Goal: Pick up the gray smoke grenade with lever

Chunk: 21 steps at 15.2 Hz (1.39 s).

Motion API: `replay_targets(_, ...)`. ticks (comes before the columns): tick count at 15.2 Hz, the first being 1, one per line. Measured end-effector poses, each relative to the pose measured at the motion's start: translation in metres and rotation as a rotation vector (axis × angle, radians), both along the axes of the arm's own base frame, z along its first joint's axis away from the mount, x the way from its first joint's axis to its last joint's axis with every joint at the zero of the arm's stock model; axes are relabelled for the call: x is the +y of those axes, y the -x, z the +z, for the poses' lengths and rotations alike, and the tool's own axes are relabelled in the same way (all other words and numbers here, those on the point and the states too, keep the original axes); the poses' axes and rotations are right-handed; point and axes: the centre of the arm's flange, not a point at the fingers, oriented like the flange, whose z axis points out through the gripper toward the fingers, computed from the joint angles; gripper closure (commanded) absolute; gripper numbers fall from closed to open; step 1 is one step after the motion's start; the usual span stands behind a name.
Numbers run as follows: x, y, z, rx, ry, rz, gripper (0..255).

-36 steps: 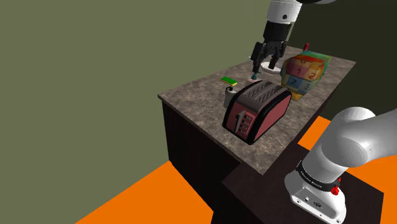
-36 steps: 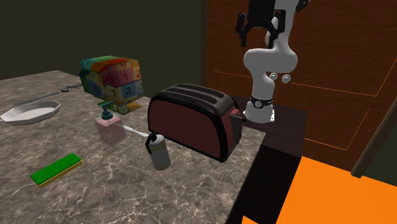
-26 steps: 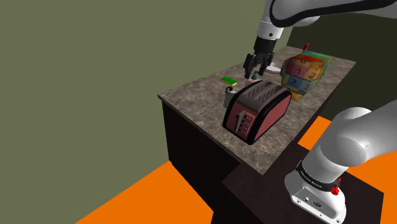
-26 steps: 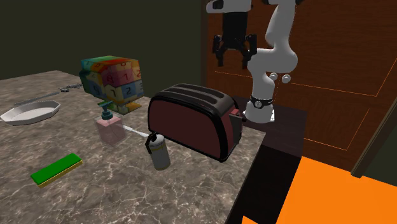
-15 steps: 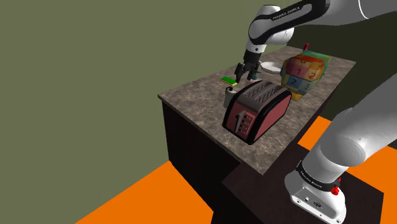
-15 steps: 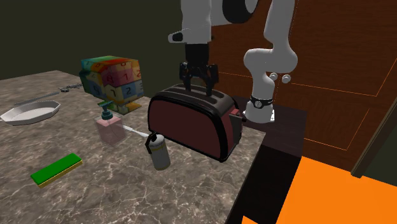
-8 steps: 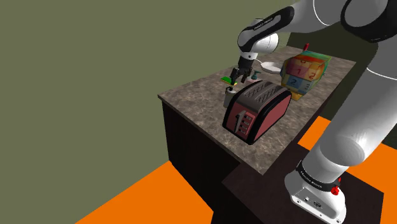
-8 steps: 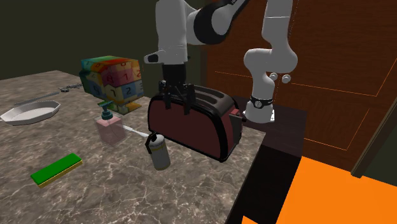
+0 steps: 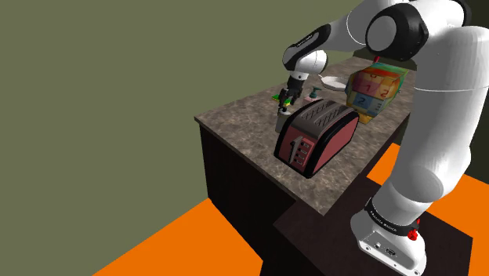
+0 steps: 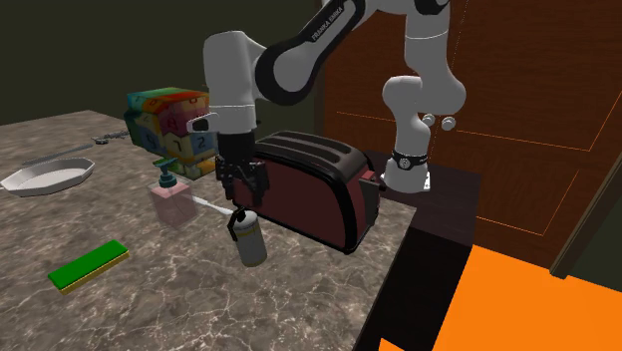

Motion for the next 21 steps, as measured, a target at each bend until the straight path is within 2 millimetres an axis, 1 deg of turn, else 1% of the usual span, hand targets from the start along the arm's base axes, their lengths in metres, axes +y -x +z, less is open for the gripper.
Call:
replay_targets(2, -0.004, -0.007, -0.009, -0.002, -0.002, 0.002, 0)
replay_targets(8, -0.005, -0.008, -0.041, -0.003, -0.003, 0.003, 0)
replay_targets(9, -0.005, -0.008, -0.043, -0.003, -0.003, 0.003, 255)
replay_targets(19, -0.006, -0.008, -0.045, -0.006, -0.002, 0.003, 255)
replay_targets(21, -0.006, -0.008, -0.040, -0.004, -0.003, 0.003, 255)
